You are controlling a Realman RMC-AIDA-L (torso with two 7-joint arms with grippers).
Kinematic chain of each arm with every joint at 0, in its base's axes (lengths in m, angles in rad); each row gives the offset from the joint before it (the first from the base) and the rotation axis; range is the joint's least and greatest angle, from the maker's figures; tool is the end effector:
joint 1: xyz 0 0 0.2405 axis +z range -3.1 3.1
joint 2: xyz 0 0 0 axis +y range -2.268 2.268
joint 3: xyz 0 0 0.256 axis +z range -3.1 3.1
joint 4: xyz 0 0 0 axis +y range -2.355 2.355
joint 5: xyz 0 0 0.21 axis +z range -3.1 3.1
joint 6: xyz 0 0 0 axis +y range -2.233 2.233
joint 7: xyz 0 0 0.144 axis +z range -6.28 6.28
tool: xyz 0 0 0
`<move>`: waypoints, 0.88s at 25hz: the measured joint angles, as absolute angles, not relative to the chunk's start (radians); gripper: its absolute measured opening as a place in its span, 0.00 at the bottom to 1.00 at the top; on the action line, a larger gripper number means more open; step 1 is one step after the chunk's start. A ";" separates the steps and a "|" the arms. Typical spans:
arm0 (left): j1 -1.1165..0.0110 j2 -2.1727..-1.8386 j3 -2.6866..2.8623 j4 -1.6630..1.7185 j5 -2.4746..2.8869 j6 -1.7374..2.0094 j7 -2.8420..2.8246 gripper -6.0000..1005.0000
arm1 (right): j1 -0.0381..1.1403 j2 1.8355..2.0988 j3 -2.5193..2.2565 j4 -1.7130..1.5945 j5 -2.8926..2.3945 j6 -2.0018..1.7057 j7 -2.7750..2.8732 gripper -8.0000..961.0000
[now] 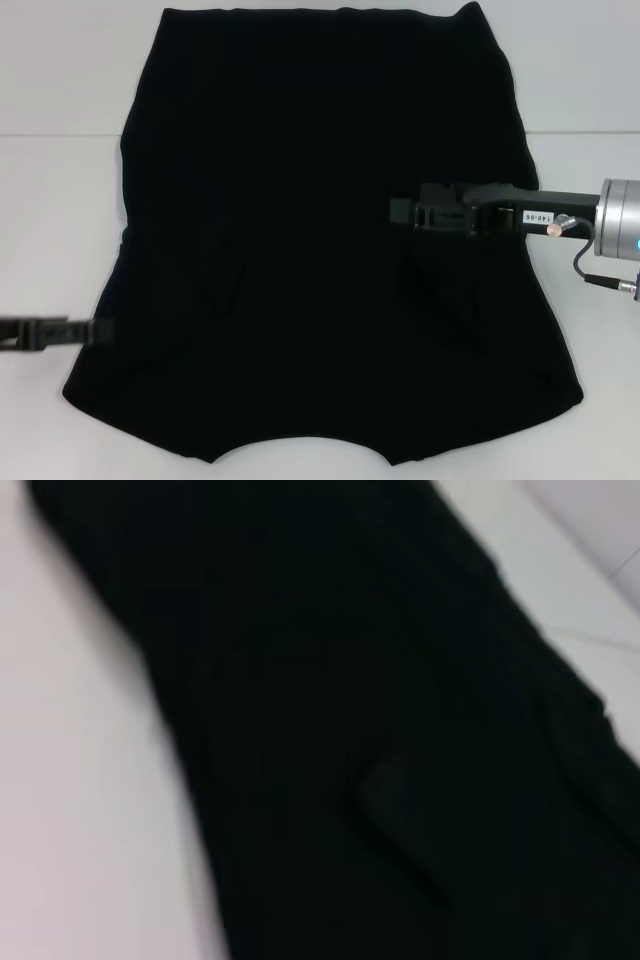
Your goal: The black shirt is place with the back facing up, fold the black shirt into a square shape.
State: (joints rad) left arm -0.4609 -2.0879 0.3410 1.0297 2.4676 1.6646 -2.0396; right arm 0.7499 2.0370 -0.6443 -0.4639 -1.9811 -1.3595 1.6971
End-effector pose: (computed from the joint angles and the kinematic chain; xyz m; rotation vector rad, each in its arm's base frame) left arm -0.3319 0.3003 0.0811 -2.2647 -1.4765 -0.3724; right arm 0.2199 0.3929 -0.0108 -2.5902 1.0399 0.7866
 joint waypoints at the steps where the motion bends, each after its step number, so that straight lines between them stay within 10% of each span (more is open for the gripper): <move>1: -0.461 -2.087 0.331 1.036 2.494 1.677 -2.055 0.94 | 0.750 2.037 -0.644 -0.464 -1.980 -1.359 1.698 0.95; 22: -0.499 -2.069 0.332 0.947 2.679 1.651 -2.164 0.94 | 0.762 2.029 -0.636 -0.465 -1.972 -1.365 1.701 0.95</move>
